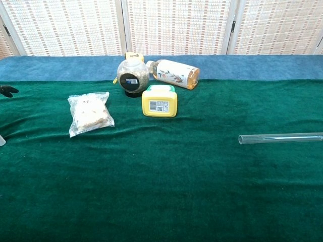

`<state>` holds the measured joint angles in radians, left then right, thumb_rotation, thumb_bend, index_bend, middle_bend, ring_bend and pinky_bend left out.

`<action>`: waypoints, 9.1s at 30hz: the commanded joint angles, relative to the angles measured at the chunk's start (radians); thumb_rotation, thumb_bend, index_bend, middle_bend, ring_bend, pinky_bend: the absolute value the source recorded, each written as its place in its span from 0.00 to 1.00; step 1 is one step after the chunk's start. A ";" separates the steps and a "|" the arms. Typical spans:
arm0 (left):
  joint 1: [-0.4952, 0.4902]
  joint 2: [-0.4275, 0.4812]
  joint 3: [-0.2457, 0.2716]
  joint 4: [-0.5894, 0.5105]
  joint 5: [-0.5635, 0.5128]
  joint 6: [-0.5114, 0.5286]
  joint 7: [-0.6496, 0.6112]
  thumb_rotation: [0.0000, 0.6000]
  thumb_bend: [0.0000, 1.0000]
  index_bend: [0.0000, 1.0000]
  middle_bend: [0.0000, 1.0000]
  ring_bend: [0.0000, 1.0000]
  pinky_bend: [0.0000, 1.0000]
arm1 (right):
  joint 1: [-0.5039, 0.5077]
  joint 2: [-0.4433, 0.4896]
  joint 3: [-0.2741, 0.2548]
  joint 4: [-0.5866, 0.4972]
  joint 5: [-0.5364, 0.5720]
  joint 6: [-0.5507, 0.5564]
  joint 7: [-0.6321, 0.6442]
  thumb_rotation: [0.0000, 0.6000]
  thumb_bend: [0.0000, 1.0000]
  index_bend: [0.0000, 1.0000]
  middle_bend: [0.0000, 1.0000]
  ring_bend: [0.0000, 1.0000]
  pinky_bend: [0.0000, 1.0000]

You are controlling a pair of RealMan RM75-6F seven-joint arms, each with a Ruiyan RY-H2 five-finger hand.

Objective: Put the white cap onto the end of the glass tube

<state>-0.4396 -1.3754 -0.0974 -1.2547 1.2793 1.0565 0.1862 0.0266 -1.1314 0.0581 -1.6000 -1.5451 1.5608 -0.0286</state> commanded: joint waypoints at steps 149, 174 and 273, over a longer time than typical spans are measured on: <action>0.036 0.161 0.073 -0.241 0.205 0.090 -0.458 1.00 0.48 0.62 1.00 0.94 0.90 | 0.504 -0.289 0.057 0.136 0.426 -0.646 -0.452 1.00 0.37 0.43 0.95 1.00 0.98; 0.035 0.156 0.074 -0.231 0.190 0.074 -0.460 1.00 0.48 0.62 1.00 0.94 0.90 | 0.544 -0.308 0.031 0.168 0.496 -0.649 -0.486 1.00 0.37 0.52 0.95 1.00 0.98; -0.131 0.127 -0.028 -0.553 0.365 0.205 -0.271 1.00 0.50 0.64 1.00 0.94 0.90 | 0.781 -0.595 0.245 -0.064 0.565 -0.630 -0.037 1.00 0.66 0.78 0.98 1.00 1.00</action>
<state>-0.5705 -1.2479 -0.1252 -1.8073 1.6444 1.2610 -0.0850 0.8074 -1.7267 0.3026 -1.6635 -0.9798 0.9309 -0.0664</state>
